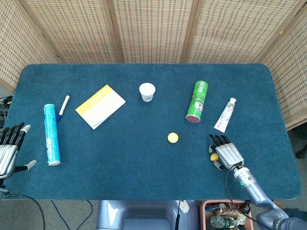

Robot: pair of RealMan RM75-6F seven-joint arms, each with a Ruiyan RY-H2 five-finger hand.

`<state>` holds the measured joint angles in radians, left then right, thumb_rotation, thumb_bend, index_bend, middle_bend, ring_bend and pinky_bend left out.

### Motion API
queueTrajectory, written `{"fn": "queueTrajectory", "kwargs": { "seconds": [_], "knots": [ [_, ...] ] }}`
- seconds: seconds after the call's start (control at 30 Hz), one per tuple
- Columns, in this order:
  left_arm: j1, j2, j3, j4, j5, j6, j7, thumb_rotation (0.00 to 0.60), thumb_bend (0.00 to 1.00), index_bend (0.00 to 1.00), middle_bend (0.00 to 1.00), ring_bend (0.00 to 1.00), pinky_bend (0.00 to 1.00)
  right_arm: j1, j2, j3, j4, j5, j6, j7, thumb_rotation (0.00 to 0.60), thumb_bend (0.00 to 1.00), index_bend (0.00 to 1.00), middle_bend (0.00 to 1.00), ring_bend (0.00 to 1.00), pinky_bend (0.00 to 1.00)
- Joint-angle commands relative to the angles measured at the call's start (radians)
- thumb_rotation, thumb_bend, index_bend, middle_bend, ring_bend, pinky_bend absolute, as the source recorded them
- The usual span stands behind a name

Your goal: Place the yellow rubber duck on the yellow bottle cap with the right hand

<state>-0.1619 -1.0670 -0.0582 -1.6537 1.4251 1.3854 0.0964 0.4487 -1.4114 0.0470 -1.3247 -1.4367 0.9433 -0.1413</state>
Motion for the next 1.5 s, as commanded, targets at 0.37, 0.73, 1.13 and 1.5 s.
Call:
{"fn": "queueTrajectory", "kwargs": {
  "seconds": [0.37,0.73,1.13,1.5],
  "knots": [
    [-0.005,0.000,-0.003,0.002,-0.011,-0.011,-0.002,0.600,0.00,0.00,0.00,0.00,0.00,0.013,-0.019,-0.005,0.027,0.026,-0.020,0.001,0.600,0.42,0.47,0.00,0.00,0.00],
    [-0.006,0.001,-0.001,0.000,-0.013,-0.015,0.000,0.600,0.00,0.00,0.00,0.00,0.00,0.024,0.002,-0.001,-0.020,-0.001,0.015,0.014,0.600,0.43,0.49,0.00,0.00,0.00],
    [-0.007,0.006,0.001,-0.003,-0.006,-0.014,-0.009,0.600,0.00,0.00,0.00,0.00,0.00,0.205,0.051,0.130,-0.241,0.020,-0.084,-0.124,0.600,0.43,0.49,0.00,0.00,0.00],
    [-0.010,0.016,-0.002,0.004,-0.017,-0.029,-0.039,0.600,0.00,0.00,0.00,0.00,0.00,0.383,-0.108,0.193,-0.106,0.343,-0.237,-0.396,0.600,0.43,0.49,0.00,0.00,0.00]
  ]
}}
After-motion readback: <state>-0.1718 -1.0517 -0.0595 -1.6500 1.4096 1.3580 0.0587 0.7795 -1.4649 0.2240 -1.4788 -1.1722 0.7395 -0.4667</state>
